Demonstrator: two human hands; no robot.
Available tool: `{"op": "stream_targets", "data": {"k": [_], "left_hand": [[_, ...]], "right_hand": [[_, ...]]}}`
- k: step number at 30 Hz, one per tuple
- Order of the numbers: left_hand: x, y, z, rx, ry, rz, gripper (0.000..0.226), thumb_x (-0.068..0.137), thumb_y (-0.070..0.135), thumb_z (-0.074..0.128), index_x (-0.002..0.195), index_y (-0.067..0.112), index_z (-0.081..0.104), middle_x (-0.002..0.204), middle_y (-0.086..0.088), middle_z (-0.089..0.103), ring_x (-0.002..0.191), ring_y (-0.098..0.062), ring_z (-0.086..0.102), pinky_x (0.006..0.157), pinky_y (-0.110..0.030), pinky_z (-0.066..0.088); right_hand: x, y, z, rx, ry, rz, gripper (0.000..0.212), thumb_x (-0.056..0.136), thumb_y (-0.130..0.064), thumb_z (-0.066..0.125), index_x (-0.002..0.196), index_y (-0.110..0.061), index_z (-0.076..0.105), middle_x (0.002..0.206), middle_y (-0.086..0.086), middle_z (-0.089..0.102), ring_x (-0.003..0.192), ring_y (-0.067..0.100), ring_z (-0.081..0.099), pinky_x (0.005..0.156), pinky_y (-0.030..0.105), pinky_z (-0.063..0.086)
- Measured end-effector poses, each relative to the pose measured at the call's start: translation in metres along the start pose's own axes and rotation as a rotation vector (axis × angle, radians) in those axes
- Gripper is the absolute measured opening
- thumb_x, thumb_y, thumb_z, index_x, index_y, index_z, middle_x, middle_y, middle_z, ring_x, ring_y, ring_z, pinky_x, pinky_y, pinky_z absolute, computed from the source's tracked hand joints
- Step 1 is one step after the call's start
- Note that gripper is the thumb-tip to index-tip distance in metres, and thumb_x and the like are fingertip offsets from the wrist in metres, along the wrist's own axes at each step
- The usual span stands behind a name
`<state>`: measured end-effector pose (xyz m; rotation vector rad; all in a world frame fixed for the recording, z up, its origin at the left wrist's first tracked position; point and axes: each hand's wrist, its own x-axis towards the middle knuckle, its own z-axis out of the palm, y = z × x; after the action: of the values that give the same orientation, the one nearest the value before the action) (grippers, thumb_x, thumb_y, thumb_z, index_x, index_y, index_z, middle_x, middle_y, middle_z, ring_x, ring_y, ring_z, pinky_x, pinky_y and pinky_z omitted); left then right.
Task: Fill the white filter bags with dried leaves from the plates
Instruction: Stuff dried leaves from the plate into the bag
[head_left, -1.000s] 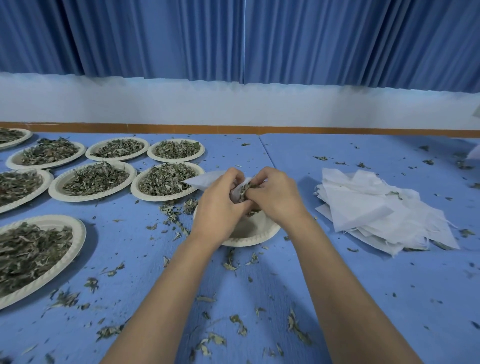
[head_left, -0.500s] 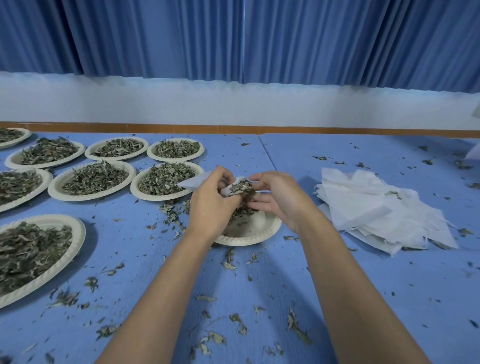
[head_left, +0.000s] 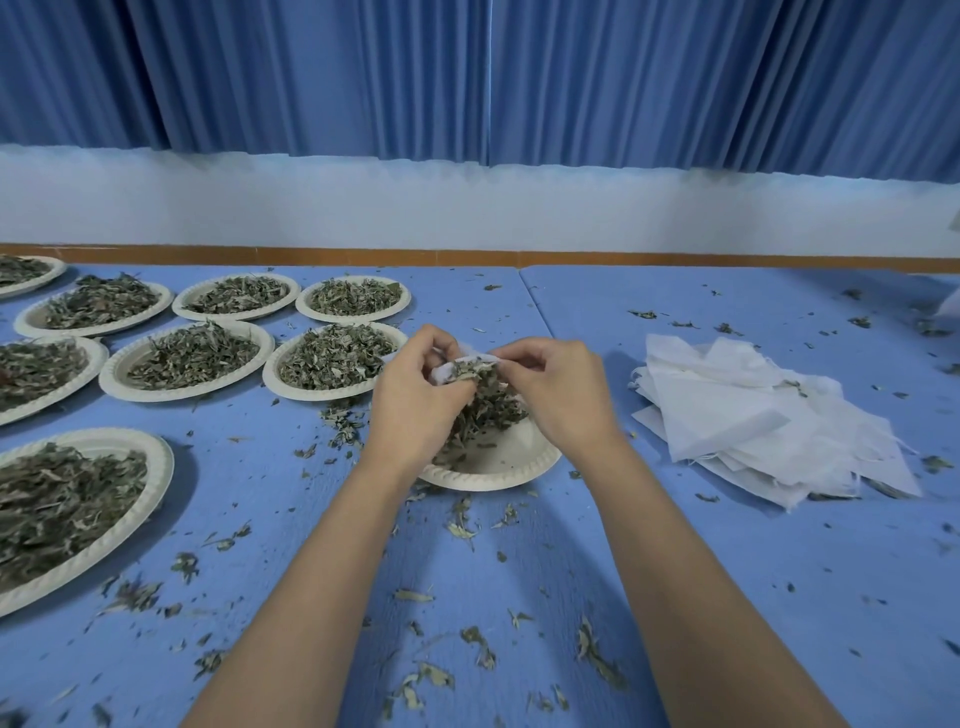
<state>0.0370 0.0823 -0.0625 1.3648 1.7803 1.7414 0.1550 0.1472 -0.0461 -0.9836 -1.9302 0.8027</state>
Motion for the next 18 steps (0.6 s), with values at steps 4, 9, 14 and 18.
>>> {"op": "stream_targets", "data": {"k": [4,9,14,18], "left_hand": [[0.002,-0.004,-0.002,0.113,0.156,-0.002,0.031,0.074,-0.006,0.061,0.070,0.022,0.049,0.053,0.007,0.045,0.042,-0.004,0.038,0.040,-0.013,0.027],[0.000,-0.006,-0.001,0.287,0.232,0.059,0.026,0.073,-0.007,0.060,0.078,0.016,0.049,0.069,0.000,0.052,0.055,-0.009,0.041,0.048,-0.024,0.027],[-0.001,0.000,0.002,0.184,0.072,0.055,0.019,0.081,0.006,0.065,0.085,0.018,0.050,0.070,0.007,0.052,0.056,-0.002,0.046,0.049,-0.010,0.035],[-0.001,0.007,-0.001,0.100,-0.084,-0.049,0.024,0.081,0.007,0.062,0.089,0.025,0.048,0.073,0.004,0.050,0.063,-0.003,0.048,0.053,-0.009,0.037]], "right_hand": [[-0.001,-0.008,0.005,-0.130,-0.064,-0.018,0.009,0.085,-0.016,0.064,0.085,-0.018,0.073,0.067,-0.009,0.064,0.067,0.007,0.061,0.058,0.014,0.044],[-0.002,-0.014,0.008,-0.116,-0.106,0.023,0.015,0.087,-0.012,0.060,0.075,-0.022,0.062,0.073,0.003,0.067,0.073,0.019,0.066,0.068,0.035,0.056],[-0.002,-0.011,0.009,0.342,-0.074,0.287,0.012,0.092,-0.004,0.051,0.086,-0.011,0.058,0.087,0.009,0.061,0.071,0.020,0.066,0.060,0.025,0.059],[0.000,-0.008,0.007,0.371,-0.014,0.313,0.014,0.092,-0.005,0.051,0.082,-0.012,0.057,0.082,0.005,0.058,0.067,0.015,0.064,0.057,0.023,0.058]]}}
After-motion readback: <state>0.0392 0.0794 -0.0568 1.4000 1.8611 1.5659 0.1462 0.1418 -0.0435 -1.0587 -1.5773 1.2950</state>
